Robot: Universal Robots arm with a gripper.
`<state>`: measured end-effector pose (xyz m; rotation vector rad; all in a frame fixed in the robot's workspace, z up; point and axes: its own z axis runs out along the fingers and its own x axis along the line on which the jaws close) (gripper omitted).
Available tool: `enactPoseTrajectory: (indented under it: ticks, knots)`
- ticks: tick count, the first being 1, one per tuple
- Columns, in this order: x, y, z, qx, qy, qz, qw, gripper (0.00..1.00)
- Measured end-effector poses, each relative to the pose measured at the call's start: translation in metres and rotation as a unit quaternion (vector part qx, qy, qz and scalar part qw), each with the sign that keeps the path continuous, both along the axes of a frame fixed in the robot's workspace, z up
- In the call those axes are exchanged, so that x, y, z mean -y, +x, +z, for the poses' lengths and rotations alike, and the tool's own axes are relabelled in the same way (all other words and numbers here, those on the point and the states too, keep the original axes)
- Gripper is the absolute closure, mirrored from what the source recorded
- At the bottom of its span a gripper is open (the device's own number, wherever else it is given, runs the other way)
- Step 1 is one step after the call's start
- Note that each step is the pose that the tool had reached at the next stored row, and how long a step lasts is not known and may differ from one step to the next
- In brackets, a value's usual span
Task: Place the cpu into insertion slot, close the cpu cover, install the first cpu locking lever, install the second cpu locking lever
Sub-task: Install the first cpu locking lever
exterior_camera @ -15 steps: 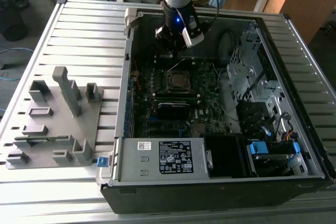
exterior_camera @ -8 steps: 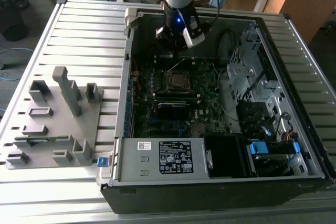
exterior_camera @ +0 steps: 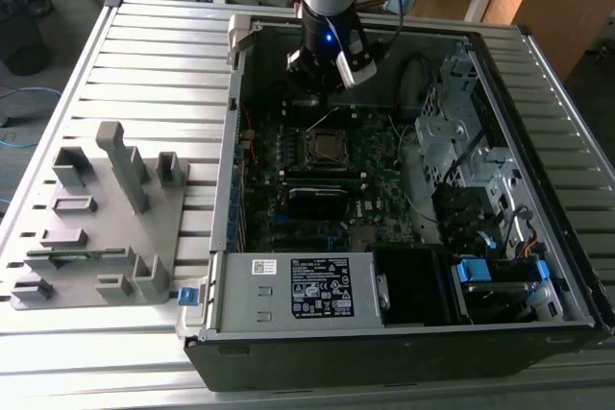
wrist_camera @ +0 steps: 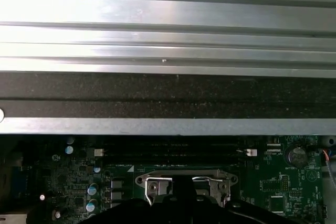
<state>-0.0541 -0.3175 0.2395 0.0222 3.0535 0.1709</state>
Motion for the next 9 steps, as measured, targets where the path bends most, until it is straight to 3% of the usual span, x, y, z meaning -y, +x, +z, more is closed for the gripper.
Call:
enactPoseTrajectory:
  ticks: [9]
  knots:
    - [-0.0011,0.0028,-0.0028,0.0,0.0007,0.0,1.0,0.9]
